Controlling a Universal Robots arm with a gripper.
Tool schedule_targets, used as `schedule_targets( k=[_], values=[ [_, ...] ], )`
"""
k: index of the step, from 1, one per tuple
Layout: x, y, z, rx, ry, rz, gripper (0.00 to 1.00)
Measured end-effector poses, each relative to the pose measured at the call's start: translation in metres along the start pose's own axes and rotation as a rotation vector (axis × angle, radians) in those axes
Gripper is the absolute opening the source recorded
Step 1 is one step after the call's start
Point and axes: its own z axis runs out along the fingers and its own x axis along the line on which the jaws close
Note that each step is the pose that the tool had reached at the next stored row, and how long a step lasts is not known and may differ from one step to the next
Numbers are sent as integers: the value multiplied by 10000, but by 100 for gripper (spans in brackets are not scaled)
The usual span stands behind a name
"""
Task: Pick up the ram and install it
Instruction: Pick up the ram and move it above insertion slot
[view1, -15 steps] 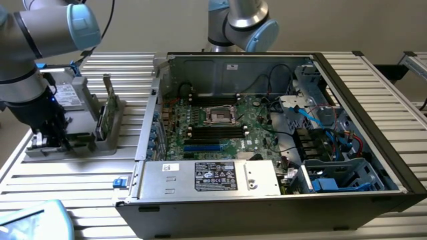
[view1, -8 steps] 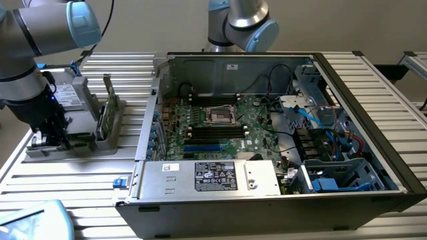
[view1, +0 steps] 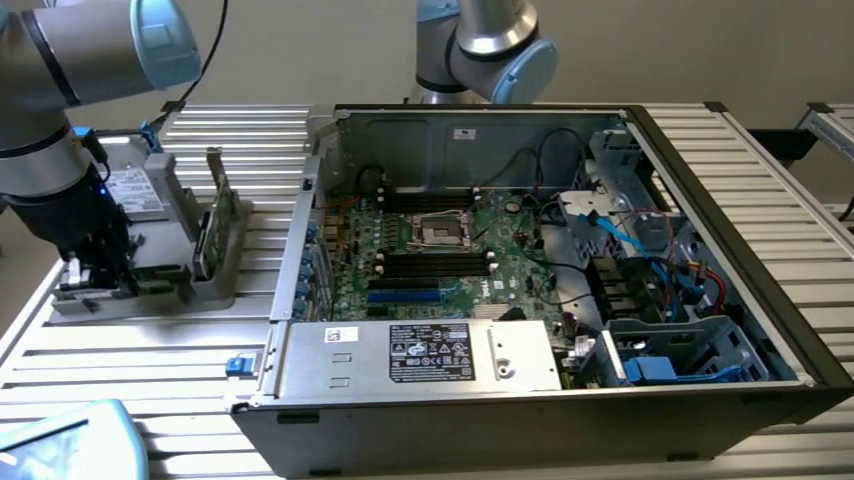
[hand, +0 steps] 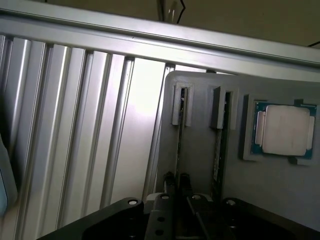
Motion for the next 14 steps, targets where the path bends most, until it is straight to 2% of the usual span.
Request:
schedule_targets(
  k=[14],
  values=[
    [-8,-1,-120,-11,-8,138,14]
  ],
)
